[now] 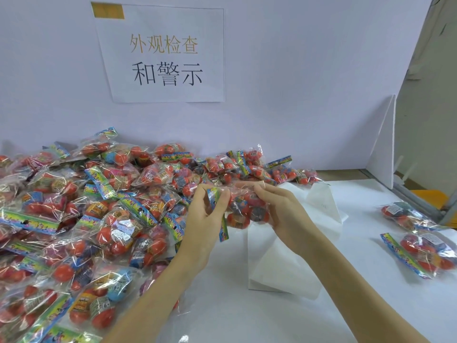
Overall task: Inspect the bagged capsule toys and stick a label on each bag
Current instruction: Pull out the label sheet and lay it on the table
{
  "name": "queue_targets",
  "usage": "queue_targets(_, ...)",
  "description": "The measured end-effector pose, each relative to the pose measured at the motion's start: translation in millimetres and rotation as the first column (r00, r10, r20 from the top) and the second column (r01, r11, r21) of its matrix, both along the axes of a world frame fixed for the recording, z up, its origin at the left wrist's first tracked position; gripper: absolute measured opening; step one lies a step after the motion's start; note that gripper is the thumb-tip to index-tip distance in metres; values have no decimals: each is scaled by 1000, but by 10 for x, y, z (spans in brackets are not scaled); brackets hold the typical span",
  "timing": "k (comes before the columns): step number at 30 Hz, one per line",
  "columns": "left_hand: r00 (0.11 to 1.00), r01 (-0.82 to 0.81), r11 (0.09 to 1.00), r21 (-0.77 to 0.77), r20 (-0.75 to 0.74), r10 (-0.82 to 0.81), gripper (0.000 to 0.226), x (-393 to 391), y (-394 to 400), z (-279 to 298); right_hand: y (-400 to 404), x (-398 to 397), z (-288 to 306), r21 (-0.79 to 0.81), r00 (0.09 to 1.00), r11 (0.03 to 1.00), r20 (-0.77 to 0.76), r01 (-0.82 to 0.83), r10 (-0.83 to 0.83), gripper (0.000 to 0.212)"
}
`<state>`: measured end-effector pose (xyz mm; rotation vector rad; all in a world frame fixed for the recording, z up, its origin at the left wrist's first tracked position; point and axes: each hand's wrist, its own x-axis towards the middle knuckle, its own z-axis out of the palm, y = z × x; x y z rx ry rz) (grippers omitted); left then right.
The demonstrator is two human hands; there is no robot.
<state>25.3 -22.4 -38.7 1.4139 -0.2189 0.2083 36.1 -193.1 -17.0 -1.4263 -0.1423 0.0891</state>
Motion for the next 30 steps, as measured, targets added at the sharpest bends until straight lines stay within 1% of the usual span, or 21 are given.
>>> queue_targets(3, 998, -70, 996, 50, 0, 70, 17, 37, 15, -13, 11, -10, 25, 35, 1000, 999, -28, -9, 10, 37)
queue_targets(6, 998, -45, 998, 39, -32, 46, 24, 15, 5, 6, 23, -12, 56, 200, 997, 979, -61, -34, 47, 46)
queue_targets(7, 998, -41, 999, 30, -42, 42, 27, 10, -6, -1, 23, -11, 59, 224, 997, 974, -58, -37, 51, 46)
queue_targets(8, 998, -45, 999, 13, -47, 45, 28, 10, -21, -11, 18, -9, 63, 210, 998, 977, -44, -28, 38, 45)
queue_targets(10, 996, -59, 994, -87, -65, 53, 25, 24, -52, -23, -19, 11, 60, 110, 1000, 994, 9, -12, 11, 44)
queue_targets(12, 988, -64, 963, -263, -152, 24, 20, 55, -45, -11, -55, 27, 48, 16, 998, 1000, 55, -26, 25, 45)
queue_targets(14, 973, -32, 906, -422, -222, -69, 19, 66, -16, 38, -74, 31, 32, 8, 998, 1000, 68, 7, -7, 45)
queue_targets(15, 969, -1, 890, -457, -220, -112, 17, 69, -9, 58, -82, 39, 18, 8, 996, 999, 75, 39, -39, 42)
queue_targets(16, 969, 27, 892, -451, -207, -134, 15, 69, -4, 66, -86, 40, 15, -3, 995, 998, 78, 63, -62, 38)
queue_targets(17, 973, 35, 914, -404, -197, -125, 15, 71, -3, 66, -87, 40, 18, -23, 994, 997, 79, 73, -71, 37)
queue_targets(19, 981, 17, 969, -248, -183, -64, 25, 68, 2, 61, -99, 40, 31, -58, 995, 997, 89, 55, -50, 42)
queue_targets(21, 986, 24, 990, -139, -160, -46, 31, 60, 12, 58, -103, 23, 53, -71, 994, 997, 106, 9, -1, 45)
queue_targets(23, 991, 36, 998, -55, -126, -42, 27, 51, 19, 47, -89, 0, 62, -125, 994, 992, 111, -6, 20, 42)
queue_targets(24, 993, 28, 999, -22, -111, -30, 23, 43, 22, 43, -68, -14, 63, -159, 994, 987, 109, 0, 17, 44)
queue_targets(27, 998, -11, 999, 30, -67, 13, 16, 39, 27, 36, -17, -8, 29, -279, 994, 959, 113, 42, -10, 62)
queue_targets(28, 998, -23, 999, 38, -54, 25, 15, 41, 35, 41, -8, -9, 23, -280, 993, 958, 119, 53, -20, 63)
queue_targets(30, 999, -33, 999, 20, -25, 34, 17, 54, 67, 53, -7, -18, 18, -216, 990, 975, 139, 44, -14, 48)
